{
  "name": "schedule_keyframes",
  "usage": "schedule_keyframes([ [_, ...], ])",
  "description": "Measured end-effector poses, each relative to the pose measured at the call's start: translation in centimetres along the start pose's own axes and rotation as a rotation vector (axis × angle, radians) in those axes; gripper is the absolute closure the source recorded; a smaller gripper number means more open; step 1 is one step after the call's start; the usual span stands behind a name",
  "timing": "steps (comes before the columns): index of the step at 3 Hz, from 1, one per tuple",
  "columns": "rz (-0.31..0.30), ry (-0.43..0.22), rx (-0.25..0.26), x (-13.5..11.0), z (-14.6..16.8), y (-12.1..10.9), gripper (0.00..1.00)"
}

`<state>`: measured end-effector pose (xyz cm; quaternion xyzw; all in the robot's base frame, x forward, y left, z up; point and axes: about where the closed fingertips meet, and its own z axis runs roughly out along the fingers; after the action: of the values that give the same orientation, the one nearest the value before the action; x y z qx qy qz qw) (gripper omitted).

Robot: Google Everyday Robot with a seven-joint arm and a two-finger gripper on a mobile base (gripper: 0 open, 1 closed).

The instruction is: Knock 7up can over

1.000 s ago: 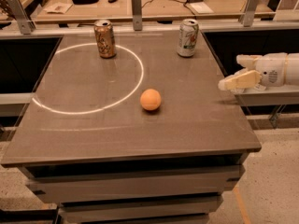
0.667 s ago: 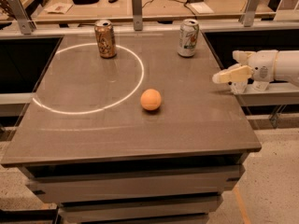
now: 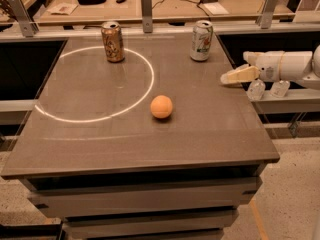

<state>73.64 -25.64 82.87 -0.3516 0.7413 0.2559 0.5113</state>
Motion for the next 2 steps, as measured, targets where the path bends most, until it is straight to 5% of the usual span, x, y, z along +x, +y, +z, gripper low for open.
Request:
schedule_keyframes([
  [2,0.010,-0.052,0.007,-1.6,3.0,-3.5,0.00],
])
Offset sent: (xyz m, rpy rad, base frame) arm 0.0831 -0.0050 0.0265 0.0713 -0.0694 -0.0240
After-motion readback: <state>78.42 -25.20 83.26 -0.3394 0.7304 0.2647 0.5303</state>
